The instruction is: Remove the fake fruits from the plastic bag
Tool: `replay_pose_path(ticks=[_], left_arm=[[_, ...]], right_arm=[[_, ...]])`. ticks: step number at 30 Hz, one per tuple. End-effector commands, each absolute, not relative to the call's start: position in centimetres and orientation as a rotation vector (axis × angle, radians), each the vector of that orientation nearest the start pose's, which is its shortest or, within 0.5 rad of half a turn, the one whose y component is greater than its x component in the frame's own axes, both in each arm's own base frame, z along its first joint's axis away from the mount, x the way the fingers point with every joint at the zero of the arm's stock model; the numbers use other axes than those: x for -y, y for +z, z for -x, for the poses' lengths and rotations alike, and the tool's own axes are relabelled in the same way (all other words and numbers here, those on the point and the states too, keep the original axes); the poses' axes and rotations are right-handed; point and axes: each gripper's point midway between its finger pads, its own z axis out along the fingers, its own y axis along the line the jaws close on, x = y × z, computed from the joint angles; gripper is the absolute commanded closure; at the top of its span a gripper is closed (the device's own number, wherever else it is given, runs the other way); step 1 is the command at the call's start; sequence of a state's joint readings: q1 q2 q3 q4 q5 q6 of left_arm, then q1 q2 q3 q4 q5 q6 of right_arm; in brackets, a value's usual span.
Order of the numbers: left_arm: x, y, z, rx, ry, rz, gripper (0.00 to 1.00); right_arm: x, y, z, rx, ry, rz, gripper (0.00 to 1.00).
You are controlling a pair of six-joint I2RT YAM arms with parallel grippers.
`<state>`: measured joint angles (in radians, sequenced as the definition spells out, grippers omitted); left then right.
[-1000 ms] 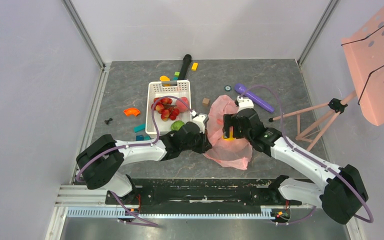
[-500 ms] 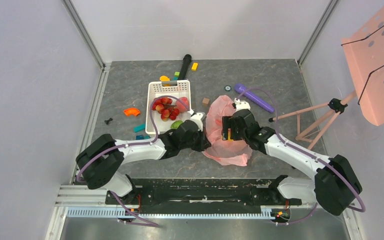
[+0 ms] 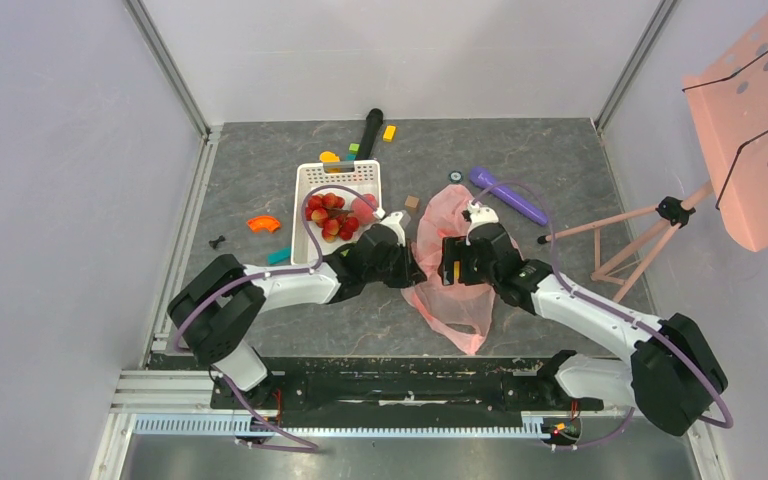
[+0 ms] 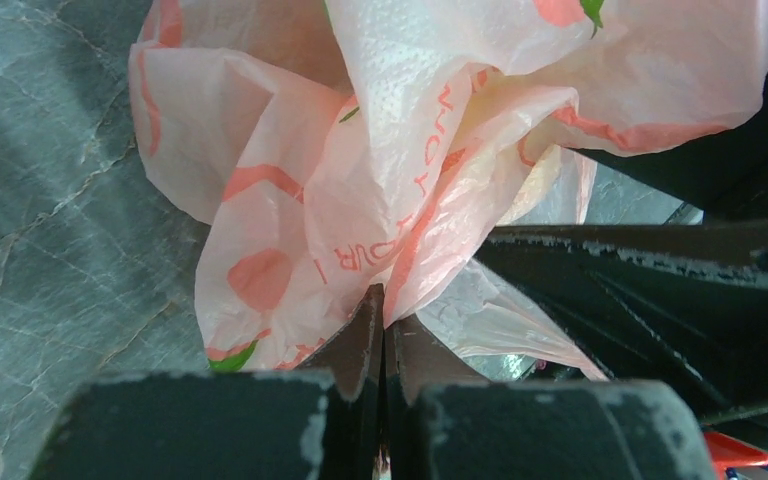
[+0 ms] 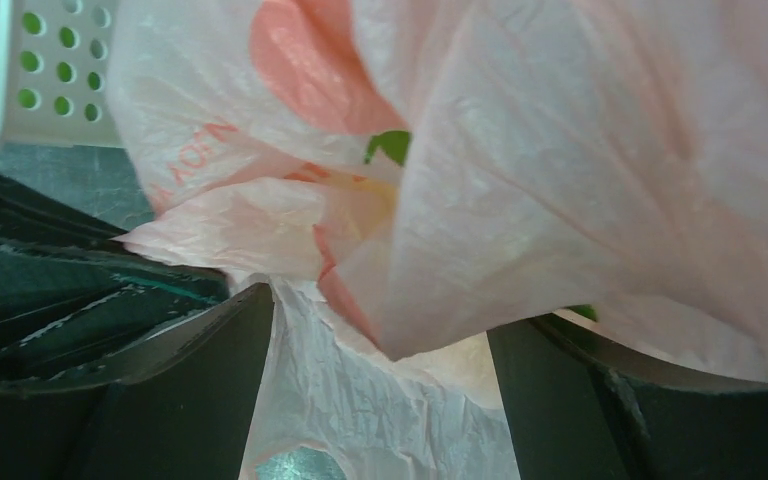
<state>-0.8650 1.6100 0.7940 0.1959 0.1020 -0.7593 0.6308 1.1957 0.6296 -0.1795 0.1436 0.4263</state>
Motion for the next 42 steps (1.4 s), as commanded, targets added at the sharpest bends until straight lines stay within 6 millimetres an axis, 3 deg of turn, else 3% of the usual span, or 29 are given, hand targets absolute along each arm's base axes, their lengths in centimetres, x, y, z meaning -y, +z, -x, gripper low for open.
replay_pose_path(ticks=[1, 4, 8, 13, 21, 27, 34, 42], left_arm=[[36.8, 9.2, -24.6, -2.338, -1.061, -0.152, 0.98], [36.8, 9.2, -24.5, -2.338, -1.062, -0.157, 0.98], [37.0, 9.7, -24.6, -2.327, -1.072, -0.187, 0.98], [36.7, 10.8, -25.7, -2.315, -1.060, -0.227, 0.98], [36.9, 11.5, -27.0, -2.336, -1.064, -0.296, 0.98], [37.1, 11.0, -27.1, -2.349, -1.065, -0.317, 0.98], [37.4, 9.8, -27.3, -2.378, -1.062, -0.326, 0.98], [37.5, 8.9, -27.5, -2.400, -1.063, -0.324, 0.98]], right_arm=[[-19.9, 10.8, -26.4, -2.228, 0.502, 0.189, 0.20], [-20.1, 11.9, -26.1, -2.182, 0.534, 0.245, 0.21], [-19.7, 11.3, -26.3, -2.195, 0.430, 0.438, 0.22], [-19.1, 10.8, -27.2, -2.206, 0.291, 0.721, 0.44], [-19.1, 11.0, -28.9, -2.146, 0.158, 1.035, 0.42], [-19.0, 10.9, -31.2, -2.112, 0.074, 1.138, 0.42], [-18.1, 10.7, -33.5, -2.113, 0.045, 1.127, 0.42], [-18.2, 7.6, -32.8, -2.183, 0.118, 1.204, 0.40]])
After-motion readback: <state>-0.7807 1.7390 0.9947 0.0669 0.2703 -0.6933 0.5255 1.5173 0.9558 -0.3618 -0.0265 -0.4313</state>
